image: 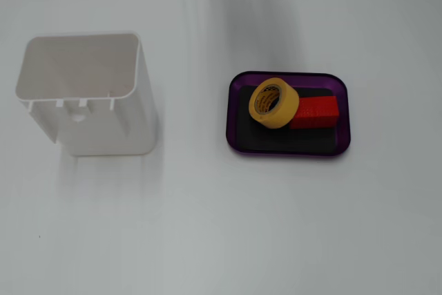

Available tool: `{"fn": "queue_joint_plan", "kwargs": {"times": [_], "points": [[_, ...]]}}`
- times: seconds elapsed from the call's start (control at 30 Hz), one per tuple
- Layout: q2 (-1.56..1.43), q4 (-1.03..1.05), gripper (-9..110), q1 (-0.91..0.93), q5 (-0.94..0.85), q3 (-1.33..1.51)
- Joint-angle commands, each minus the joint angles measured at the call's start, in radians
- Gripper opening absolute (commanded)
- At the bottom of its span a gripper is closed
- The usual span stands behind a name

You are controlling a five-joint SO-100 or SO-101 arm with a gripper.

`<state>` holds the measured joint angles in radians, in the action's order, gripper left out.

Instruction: Pick up the yellow tape and place it in the box.

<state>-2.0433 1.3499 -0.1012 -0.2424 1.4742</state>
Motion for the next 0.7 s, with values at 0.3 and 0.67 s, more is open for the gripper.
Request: {"fn": "queue_joint_plan", "kwargs": {"times": [0.3,0.67], "points": [[-0.575,-0.034,12,0.008,0.147,0.442],[-0.976,-0.316,12,0.008,0.176,1.154]]}}
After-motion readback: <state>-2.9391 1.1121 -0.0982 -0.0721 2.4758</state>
